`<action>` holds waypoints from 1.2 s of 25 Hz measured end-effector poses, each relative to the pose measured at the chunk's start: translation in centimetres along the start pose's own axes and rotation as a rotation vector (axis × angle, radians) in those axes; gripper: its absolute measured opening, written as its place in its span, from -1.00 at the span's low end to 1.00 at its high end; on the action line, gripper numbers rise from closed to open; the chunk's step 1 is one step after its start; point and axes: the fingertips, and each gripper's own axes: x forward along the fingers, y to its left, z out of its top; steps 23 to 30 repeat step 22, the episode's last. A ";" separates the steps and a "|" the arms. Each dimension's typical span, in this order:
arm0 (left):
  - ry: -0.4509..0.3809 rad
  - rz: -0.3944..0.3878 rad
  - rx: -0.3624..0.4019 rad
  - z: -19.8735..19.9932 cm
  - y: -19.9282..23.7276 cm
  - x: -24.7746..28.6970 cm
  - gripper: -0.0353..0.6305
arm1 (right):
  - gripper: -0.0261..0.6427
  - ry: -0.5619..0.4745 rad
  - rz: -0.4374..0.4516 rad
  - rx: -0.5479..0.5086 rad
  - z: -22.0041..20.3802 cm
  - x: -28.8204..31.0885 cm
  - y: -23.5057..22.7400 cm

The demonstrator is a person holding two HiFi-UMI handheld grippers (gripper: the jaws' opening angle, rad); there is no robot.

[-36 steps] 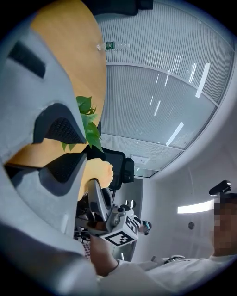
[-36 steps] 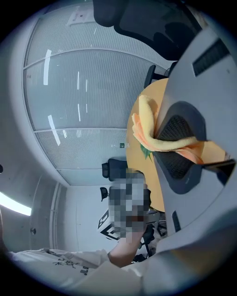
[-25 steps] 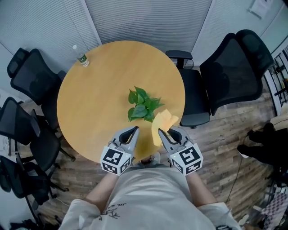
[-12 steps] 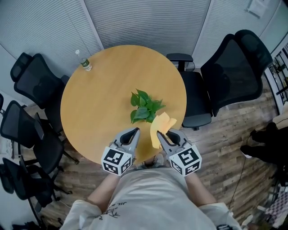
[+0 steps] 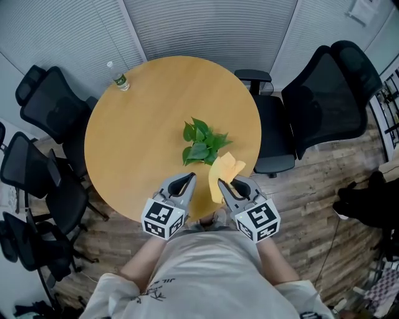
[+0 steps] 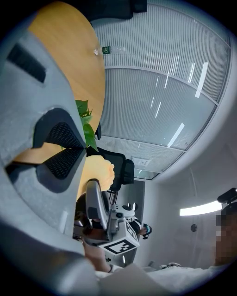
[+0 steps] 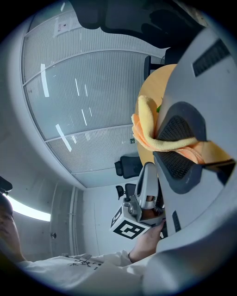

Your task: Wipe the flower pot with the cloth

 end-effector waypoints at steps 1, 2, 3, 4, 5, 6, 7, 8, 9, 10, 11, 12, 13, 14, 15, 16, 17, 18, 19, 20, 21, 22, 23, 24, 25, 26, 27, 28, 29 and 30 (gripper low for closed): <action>-0.001 0.001 -0.001 0.0 0.0 0.0 -0.86 | -0.76 0.001 0.001 0.001 0.0 0.0 0.0; -0.003 0.003 -0.002 0.1 0.1 0.0 -0.86 | -0.76 0.001 0.001 0.002 0.1 0.0 0.0; -0.005 0.003 -0.003 0.1 0.1 0.0 -0.86 | -0.76 0.000 0.001 0.002 0.1 0.0 0.0; -0.008 0.003 -0.003 0.2 0.1 0.0 -0.86 | -0.76 0.000 0.001 0.002 0.1 0.0 0.0; -0.010 0.003 -0.002 0.3 0.1 0.0 -0.86 | -0.76 0.001 0.002 0.001 0.2 0.0 0.0; -0.013 0.002 -0.001 0.3 0.0 0.0 -0.86 | -0.76 0.001 0.004 0.000 0.2 -0.1 0.0; -0.014 0.002 0.000 0.4 0.0 0.0 -0.86 | -0.76 0.002 0.005 -0.002 0.2 -0.1 0.0; -0.015 0.002 0.000 0.4 -0.1 0.0 -0.86 | -0.76 0.003 0.006 -0.003 0.2 -0.1 0.1; -0.017 0.002 0.001 0.5 -0.1 0.0 -0.86 | -0.76 0.003 0.007 -0.003 0.2 -0.2 0.1; -0.018 0.001 0.001 0.5 -0.2 0.0 -0.86 | -0.76 0.002 0.008 -0.003 0.2 -0.2 0.1; -0.018 -0.001 0.002 0.5 -0.3 0.0 -0.86 | -0.76 0.002 0.009 -0.003 0.2 -0.2 0.1; -0.019 -0.002 0.003 0.6 -0.3 0.0 -0.86 | -0.76 0.002 0.010 -0.003 0.3 -0.2 0.2; -0.019 -0.002 0.003 0.6 -0.4 0.0 -0.86 | -0.76 0.001 0.012 -0.002 0.3 -0.3 0.2; -0.020 -0.002 0.003 0.6 -0.4 0.0 -0.86 | -0.76 0.001 0.014 -0.002 0.3 -0.3 0.3; -0.020 -0.002 0.002 0.6 -0.4 0.0 -0.86 | -0.76 0.002 0.016 -0.002 0.3 -0.3 0.3; -0.021 -0.001 0.001 0.5 -0.5 -0.1 -0.86 | -0.76 0.002 0.017 -0.003 0.3 -0.3 0.4; -0.022 0.000 0.001 0.5 -0.5 -0.1 -0.86 | -0.76 0.002 0.018 -0.003 0.3 -0.3 0.4; -0.024 0.001 0.001 0.5 -0.5 -0.2 -0.86 | -0.76 0.002 0.020 -0.003 0.3 -0.3 0.5; -0.025 0.002 0.001 0.5 -0.6 -0.2 -0.86 | -0.76 0.001 0.020 -0.003 0.2 -0.3 0.5; -0.026 0.003 0.001 0.5 -0.6 -0.3 -0.86 | -0.76 0.000 0.021 -0.003 0.2 -0.4 0.6; -0.027 0.004 0.000 0.5 -0.6 -0.3 -0.86 | -0.76 -0.001 0.021 -0.003 0.2 -0.4 0.6; -0.028 0.005 -0.001 0.5 -0.7 -0.4 -0.86 | -0.76 -0.002 0.022 -0.003 0.2 -0.4 0.7; -0.028 0.005 -0.001 0.5 -0.7 -0.4 -0.86 | -0.76 -0.002 0.022 -0.003 0.2 -0.4 0.7; -0.028 0.005 -0.001 0.5 -0.7 -0.4 -0.86 | -0.76 -0.002 0.022 -0.003 0.2 -0.4 0.7; -0.028 0.005 -0.001 0.5 -0.7 -0.4 -0.86 | -0.76 -0.002 0.022 -0.003 0.2 -0.4 0.7; -0.028 0.005 -0.001 0.5 -0.7 -0.4 -0.86 | -0.76 -0.002 0.022 -0.003 0.2 -0.4 0.7; -0.028 0.005 -0.001 0.5 -0.7 -0.4 -0.86 | -0.76 -0.002 0.022 -0.003 0.2 -0.4 0.7; -0.028 0.005 -0.001 0.5 -0.7 -0.4 -0.86 | -0.76 -0.002 0.022 -0.003 0.2 -0.4 0.7; -0.028 0.005 -0.001 0.5 -0.7 -0.4 -0.86 | -0.76 -0.002 0.022 -0.003 0.2 -0.4 0.7; -0.028 0.005 -0.001 0.5 -0.7 -0.4 -0.86 | -0.76 -0.002 0.022 -0.003 0.2 -0.4 0.7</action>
